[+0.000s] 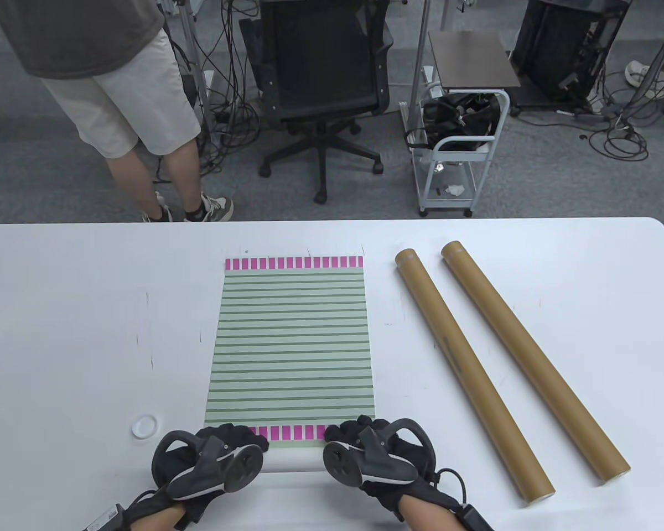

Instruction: Roll up mouse pads and store in mailing tubes

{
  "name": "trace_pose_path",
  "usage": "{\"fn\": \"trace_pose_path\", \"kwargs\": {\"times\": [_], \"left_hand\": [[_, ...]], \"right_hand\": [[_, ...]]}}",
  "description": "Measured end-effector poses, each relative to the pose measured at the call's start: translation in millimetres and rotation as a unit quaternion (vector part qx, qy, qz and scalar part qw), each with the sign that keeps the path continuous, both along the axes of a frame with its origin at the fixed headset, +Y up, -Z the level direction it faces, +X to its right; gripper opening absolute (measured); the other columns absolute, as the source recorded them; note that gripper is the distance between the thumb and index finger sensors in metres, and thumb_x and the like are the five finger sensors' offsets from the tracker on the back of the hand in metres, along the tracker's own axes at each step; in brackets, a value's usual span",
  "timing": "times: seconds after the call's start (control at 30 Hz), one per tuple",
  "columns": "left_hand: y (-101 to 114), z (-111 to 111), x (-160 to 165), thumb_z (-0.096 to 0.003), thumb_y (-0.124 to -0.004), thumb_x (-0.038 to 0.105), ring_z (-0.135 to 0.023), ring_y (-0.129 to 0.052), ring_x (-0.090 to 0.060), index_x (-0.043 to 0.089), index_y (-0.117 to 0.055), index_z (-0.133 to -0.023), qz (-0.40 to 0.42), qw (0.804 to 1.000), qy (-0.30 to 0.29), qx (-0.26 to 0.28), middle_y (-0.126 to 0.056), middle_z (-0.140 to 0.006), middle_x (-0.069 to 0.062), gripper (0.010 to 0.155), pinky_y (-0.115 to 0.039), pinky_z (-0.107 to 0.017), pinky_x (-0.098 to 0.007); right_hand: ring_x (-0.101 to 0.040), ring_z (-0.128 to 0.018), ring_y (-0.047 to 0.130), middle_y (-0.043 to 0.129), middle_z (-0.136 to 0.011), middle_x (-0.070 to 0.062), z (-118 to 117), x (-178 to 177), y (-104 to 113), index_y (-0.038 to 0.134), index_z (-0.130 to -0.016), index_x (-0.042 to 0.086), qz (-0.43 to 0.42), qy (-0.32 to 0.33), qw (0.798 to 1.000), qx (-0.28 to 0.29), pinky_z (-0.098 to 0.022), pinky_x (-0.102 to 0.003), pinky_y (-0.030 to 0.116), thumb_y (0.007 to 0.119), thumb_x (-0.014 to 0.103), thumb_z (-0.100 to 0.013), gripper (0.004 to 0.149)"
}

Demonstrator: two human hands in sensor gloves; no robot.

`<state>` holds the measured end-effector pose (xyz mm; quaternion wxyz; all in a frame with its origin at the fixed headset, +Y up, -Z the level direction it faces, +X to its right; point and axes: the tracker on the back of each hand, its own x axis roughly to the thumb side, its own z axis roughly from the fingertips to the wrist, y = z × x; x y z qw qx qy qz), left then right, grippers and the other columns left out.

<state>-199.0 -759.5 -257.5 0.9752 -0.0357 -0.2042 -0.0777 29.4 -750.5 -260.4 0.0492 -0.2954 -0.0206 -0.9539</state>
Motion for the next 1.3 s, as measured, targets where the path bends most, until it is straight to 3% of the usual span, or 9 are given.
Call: {"fn": "trace_pose_path", "kwargs": {"times": [0.17,0.3,0.43,0.67,0.77,0.9,1.1,1.2,1.3], "left_hand": [[-2.5,-7.1,-5.8,-0.041,-0.066,0.046,-0.079,-0.093,-0.011,0.043,-0.075,-0.086,0.032,0.999,0.02,-0.033,-0.088,-0.086,0.014,0.046,-0.083,-0.063,-0.03],[-2.2,-0.8,-5.1,-0.037,-0.069,0.056,-0.084,-0.09,-0.01,0.044,-0.069,-0.09,0.025,1.0,-0.01,0.0,-0.084,-0.091,0.016,0.054,-0.082,-0.065,-0.029],[-3.1,-0.3,-3.0,-0.0358,-0.074,0.054,-0.082,-0.091,-0.009,0.044,-0.069,-0.09,0.007,1.0,-0.013,0.008,-0.084,-0.091,0.016,0.055,-0.083,-0.063,-0.027],[1.5,4.9,-1.0,-0.0362,-0.075,0.051,-0.078,-0.095,-0.012,0.04,-0.073,-0.088,0.005,0.999,-0.036,-0.034,-0.088,-0.087,0.012,0.053,-0.085,-0.06,-0.029],[1.2,6.3,1.5,-0.0375,-0.073,0.05,-0.08,-0.094,-0.013,0.039,-0.073,-0.089,-0.006,0.999,-0.035,-0.027,-0.088,-0.089,0.011,0.053,-0.085,-0.061,-0.03],[7.0,18.8,6.5,-0.0362,-0.078,0.05,-0.081,-0.093,-0.008,0.044,-0.072,-0.086,0.015,0.995,-0.077,0.059,-0.086,-0.089,0.017,0.051,-0.09,-0.058,-0.025],[7.7,16.1,13.0,-0.0386,-0.08,0.043,-0.075,-0.097,-0.007,0.046,-0.075,-0.082,0.011,0.997,-0.06,0.05,-0.089,-0.084,0.018,0.043,-0.09,-0.055,-0.023],[5.5,12.6,12.4,-0.0413,-0.077,0.042,-0.077,-0.096,-0.008,0.045,-0.075,-0.083,0.021,0.998,-0.044,0.038,-0.089,-0.085,0.017,0.042,-0.089,-0.057,-0.025],[5.1,11.3,12.6,-0.0417,-0.072,0.044,-0.078,-0.095,-0.011,0.043,-0.074,-0.085,0.02,0.998,-0.046,0.034,-0.088,-0.087,0.016,0.043,-0.088,-0.058,-0.026]], "right_hand": [[-0.025,-0.075,0.084,0.079,-0.091,-0.001,-4.5,0.7,-2.8,0.067,-0.097,0.025,-0.001,-0.009,1.0,-0.013,-0.06,-0.043,0.073,0.074,0.037,-0.044,0.055],[-0.026,-0.076,0.085,0.08,-0.091,-0.002,-4.9,0.2,-3.0,0.069,-0.097,0.024,-0.004,-0.013,1.0,-0.008,-0.06,-0.043,0.073,0.072,0.035,-0.045,0.054],[-0.027,-0.076,0.084,0.079,-0.092,-0.003,-4.9,0.1,-3.1,0.068,-0.098,0.022,-0.003,-0.011,1.0,-0.016,-0.06,-0.044,0.073,0.071,0.037,-0.046,0.055],[-0.027,-0.072,0.089,0.084,-0.088,-0.004,0.7,-2.2,0.7,0.073,-0.096,0.02,-0.002,0.011,0.999,-0.041,-0.057,-0.044,0.076,0.073,0.039,-0.045,0.054],[-0.028,-0.074,0.087,0.083,-0.09,-0.005,1.1,-2.8,0.3,0.072,-0.097,0.021,0.005,0.014,0.999,-0.033,-0.058,-0.044,0.075,0.071,0.037,-0.045,0.054],[-0.034,-0.082,0.074,0.072,-0.097,-0.008,2.4,-6.2,0.3,0.073,-0.097,0.02,0.013,0.02,1.0,-0.019,-0.065,-0.047,0.067,0.068,0.033,-0.046,0.053],[-0.028,-0.073,0.08,0.075,-0.09,-0.007,4.6,-7.3,2.2,0.073,-0.098,0.02,0.03,0.023,0.999,-0.001,-0.061,-0.044,0.072,0.068,0.032,-0.047,0.052],[-0.025,-0.072,0.084,0.079,-0.089,-0.002,5.6,-4.7,6.9,0.072,-0.096,0.026,-0.002,0.023,1.0,0.015,-0.059,-0.042,0.074,0.075,0.03,-0.046,0.05],[-0.025,-0.074,0.085,0.079,-0.091,-0.002,7.4,-4.5,5.4,0.07,-0.098,0.025,0.014,0.028,0.999,0.021,-0.058,-0.04,0.076,0.078,0.037,-0.043,0.057]]}}
